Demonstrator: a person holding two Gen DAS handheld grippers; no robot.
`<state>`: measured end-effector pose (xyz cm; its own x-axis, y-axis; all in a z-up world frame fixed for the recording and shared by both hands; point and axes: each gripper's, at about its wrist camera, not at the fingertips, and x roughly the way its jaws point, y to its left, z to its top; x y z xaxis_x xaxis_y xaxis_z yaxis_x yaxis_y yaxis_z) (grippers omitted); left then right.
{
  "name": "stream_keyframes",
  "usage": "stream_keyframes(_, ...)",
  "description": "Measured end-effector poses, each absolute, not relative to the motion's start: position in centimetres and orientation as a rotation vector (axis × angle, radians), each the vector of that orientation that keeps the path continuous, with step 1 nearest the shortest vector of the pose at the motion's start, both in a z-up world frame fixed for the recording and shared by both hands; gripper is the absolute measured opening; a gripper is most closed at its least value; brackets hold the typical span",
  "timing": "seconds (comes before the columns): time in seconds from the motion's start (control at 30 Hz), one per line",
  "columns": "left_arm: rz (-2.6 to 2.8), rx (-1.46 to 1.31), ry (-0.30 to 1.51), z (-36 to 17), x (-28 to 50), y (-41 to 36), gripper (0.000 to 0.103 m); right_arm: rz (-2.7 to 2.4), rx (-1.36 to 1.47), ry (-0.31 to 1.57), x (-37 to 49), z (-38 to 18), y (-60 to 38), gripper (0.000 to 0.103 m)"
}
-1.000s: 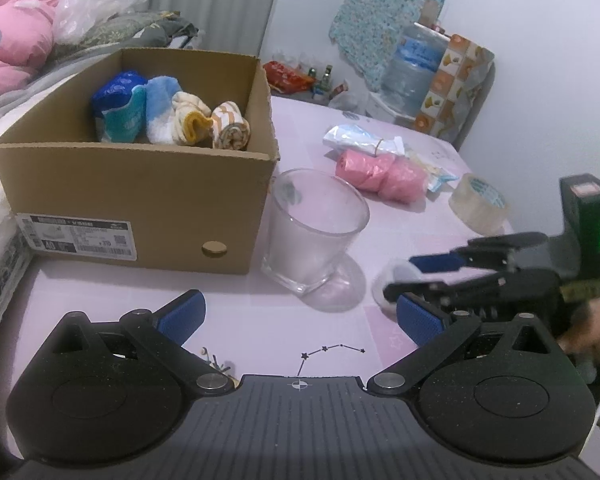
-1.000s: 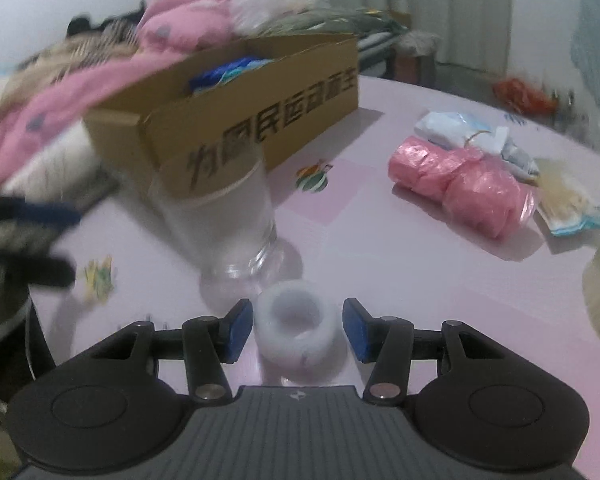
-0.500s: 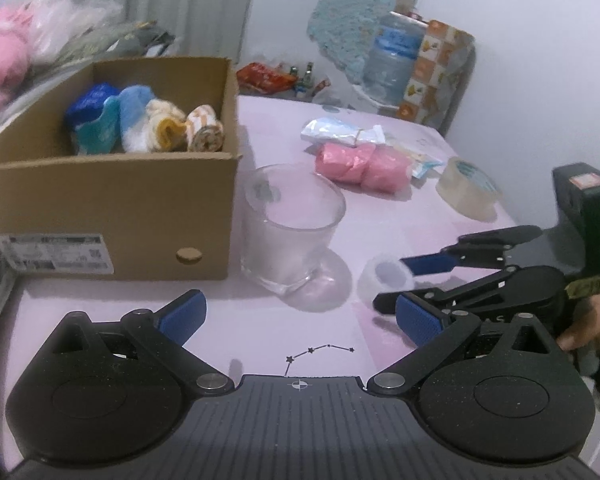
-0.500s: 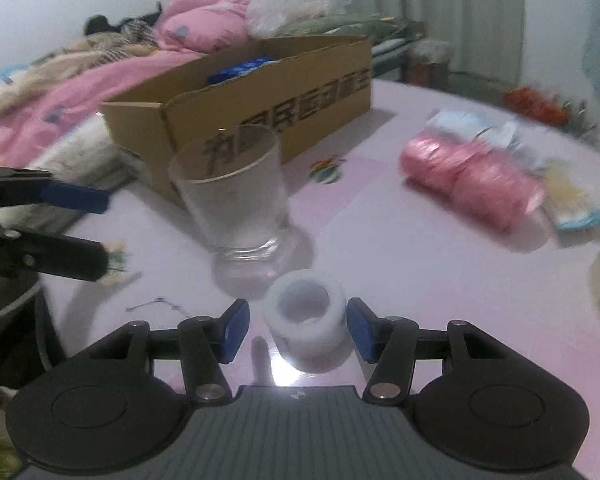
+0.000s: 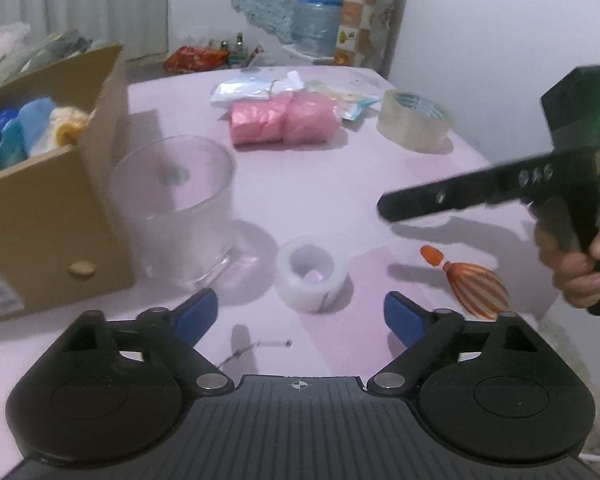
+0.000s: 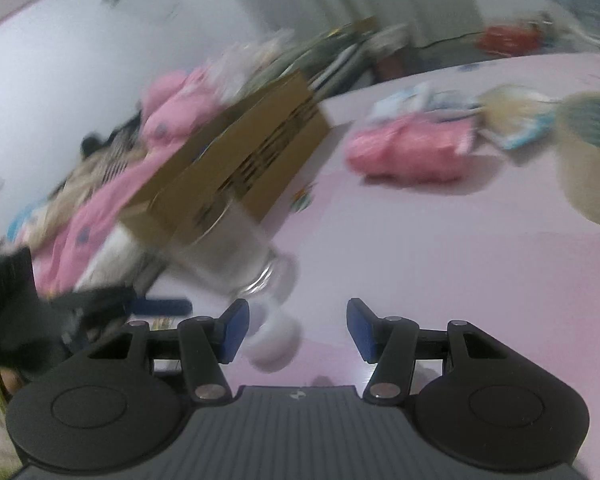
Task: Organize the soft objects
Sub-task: 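Grasp the white tape roll with the left tool, then grasp the pink plastic bag bundle with the right tool while the left tool holds the tape roll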
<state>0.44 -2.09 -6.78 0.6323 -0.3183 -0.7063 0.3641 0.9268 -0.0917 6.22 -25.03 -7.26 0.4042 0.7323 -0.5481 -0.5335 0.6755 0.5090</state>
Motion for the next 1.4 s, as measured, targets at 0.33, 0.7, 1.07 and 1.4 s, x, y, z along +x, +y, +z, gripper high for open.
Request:
stream_keyframes(0.33,-0.317,0.115,0.755,-8.5,1.7,-4.7,0.060,0.765,0.352,0.809,6.4,-8.2,-27.7,0.058)
stream_keyframes(0.7,-0.290,0.110,0.767,-8.6,1.6,-4.3,0.046,0.754,0.236,0.752,7.4,-6.4,-26.2,0.058)
stream_keyframes(1.07,-0.230,0.052,0.801,-8.2,-0.6,-0.2,0.046,0.651,-0.190,0.619,16.0,-4.5,-18.7,0.059)
stream_keyframes(1.4,-0.200,-0.009,0.802,-8.1,-0.3,1.6,0.046,0.608,-0.273,0.762,20.7,-6.8,-15.5,0.052)
